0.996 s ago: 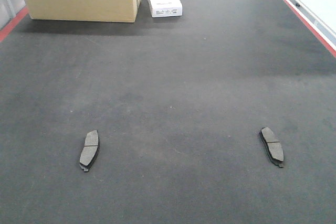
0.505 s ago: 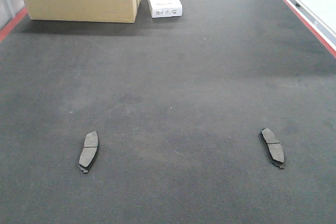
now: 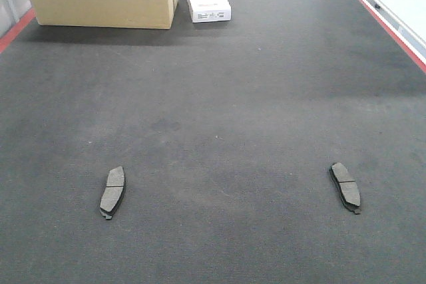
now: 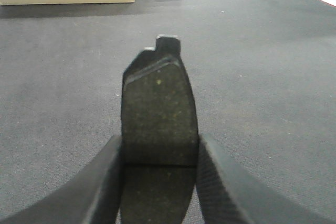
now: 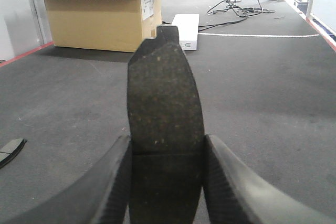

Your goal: Move and align brake pads A on conveyor

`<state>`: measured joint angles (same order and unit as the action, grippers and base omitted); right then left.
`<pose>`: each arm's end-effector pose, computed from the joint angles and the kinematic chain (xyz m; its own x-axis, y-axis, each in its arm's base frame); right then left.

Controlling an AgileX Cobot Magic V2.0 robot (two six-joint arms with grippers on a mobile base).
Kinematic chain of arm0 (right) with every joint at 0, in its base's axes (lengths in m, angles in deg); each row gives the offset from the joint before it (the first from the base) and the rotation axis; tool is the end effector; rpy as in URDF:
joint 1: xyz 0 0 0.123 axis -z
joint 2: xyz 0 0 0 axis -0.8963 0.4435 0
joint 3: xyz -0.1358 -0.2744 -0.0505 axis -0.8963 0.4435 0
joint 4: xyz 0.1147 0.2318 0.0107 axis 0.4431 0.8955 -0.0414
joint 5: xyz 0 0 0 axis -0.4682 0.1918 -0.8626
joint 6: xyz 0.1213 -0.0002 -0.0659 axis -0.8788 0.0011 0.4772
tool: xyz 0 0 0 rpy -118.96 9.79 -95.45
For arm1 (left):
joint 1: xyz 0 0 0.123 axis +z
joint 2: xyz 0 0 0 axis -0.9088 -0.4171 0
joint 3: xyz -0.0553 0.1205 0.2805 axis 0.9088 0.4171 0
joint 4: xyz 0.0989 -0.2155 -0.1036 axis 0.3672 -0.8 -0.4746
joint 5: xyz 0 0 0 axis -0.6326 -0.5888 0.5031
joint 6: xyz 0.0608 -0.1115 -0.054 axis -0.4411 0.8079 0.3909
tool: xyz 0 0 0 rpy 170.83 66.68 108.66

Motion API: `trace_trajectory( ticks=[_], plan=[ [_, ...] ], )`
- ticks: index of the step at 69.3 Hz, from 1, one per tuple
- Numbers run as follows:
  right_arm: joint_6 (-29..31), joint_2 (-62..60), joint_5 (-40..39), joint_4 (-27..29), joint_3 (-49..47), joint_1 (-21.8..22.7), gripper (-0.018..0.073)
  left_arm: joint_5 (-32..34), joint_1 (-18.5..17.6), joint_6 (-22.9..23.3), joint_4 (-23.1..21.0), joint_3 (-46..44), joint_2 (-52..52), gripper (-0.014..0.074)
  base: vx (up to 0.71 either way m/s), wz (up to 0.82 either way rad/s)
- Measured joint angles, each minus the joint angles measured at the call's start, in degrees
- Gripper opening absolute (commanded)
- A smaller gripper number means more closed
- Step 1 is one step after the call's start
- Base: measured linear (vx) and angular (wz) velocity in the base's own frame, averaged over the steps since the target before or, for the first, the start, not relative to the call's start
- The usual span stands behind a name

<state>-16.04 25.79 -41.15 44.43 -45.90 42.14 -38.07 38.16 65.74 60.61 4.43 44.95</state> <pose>0.0781 0.0145 0.2947 -0.1116 -0.0019 -0.9938 -0.2586 0.9656 0.0272 0.0892 -0.0104 0.2641 -0.2840 0.0248 -0.9585 0.2207 0.9745 -0.0402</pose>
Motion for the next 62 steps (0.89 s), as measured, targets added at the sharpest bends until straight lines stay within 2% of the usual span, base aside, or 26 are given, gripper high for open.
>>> trace_trajectory(
  ticks=[25,38,62],
  plan=[
    [0.00,0.00,0.00,0.00,0.00,0.00,-0.0004,0.66,0.00,0.48,-0.06,0.00,0.00,-0.0006,0.00,0.00],
    [0.00,0.00,0.00,0.00,0.00,0.00,-0.0004,2.26,0.00,1.68,-2.52,-3.20,-3.74,-0.0006,0.00,0.00],
    [0.00,0.00,0.00,0.00,0.00,0.00,-0.0004,2.26,0.00,1.74,-10.26,-19.57,-31.04,-0.0006,0.00,0.00]
  ],
)
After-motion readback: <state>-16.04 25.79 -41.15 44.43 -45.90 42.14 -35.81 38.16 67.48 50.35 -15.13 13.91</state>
